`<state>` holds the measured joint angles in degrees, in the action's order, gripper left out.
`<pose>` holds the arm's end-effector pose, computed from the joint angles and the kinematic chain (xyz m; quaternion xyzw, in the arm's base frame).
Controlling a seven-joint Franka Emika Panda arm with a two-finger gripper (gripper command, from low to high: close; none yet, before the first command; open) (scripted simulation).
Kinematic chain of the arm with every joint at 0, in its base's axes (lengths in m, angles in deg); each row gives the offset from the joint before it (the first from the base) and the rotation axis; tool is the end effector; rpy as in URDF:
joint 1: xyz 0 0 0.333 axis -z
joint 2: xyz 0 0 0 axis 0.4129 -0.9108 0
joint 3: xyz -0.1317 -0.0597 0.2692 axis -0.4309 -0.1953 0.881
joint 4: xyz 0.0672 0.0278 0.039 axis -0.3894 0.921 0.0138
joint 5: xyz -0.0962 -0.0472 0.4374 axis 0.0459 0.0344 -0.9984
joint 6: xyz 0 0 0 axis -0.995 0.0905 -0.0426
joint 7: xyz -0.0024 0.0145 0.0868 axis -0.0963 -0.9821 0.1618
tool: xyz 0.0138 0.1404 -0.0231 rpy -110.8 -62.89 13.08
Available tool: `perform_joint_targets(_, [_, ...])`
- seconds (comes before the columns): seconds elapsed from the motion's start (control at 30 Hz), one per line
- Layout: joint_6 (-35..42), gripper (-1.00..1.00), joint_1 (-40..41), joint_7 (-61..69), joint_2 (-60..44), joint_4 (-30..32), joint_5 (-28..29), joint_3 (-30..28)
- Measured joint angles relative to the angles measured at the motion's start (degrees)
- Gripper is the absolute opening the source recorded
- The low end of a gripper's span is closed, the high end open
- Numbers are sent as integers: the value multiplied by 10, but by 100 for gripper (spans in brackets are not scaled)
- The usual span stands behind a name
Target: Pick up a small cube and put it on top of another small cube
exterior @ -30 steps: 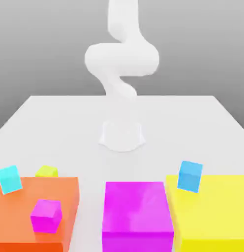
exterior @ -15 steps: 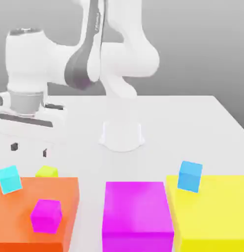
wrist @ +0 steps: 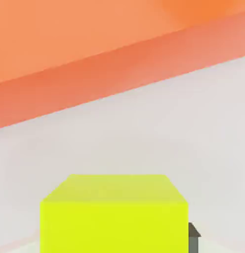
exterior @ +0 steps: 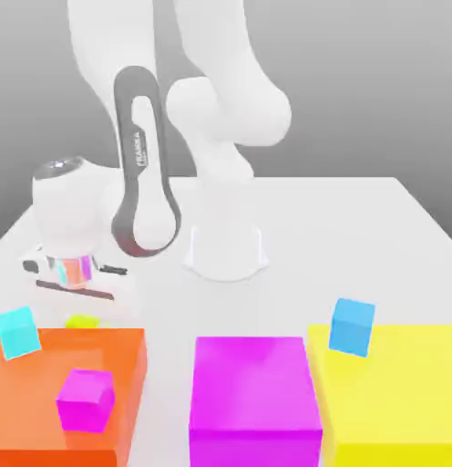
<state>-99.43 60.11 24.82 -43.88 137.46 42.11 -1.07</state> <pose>0.2477 -0.2370 0.0222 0.8598 -0.5107 -0.0008 0.0002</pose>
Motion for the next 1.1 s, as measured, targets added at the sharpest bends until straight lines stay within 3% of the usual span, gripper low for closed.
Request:
perform_joint_targets(0.1, [31, -100, -36, -29, 39, 9, 36, -44])
perform_joint_targets(0.23, [93, -100, -54, -116, 121, 27, 156, -94])
perform_joint_targets(0.3, [129, -100, -42, -139, 156, 27, 189, -98])
perform_joint_targets(0.47, [249, -100, -44, -96, 166, -49, 158, -103])
perform_joint_targets(0.7, [402, -100, -62, -135, 194, -189, 207, -90])
perform_joint_targets(0.87, [321, -100, -73, -158, 139, -183, 190, -90])
perform_joint_targets(0.9, [309, 100, -75, -155, 129, -180, 186, -91])
perform_joint_targets(1.1, [303, 100, -74, -155, 124, -179, 185, -91])
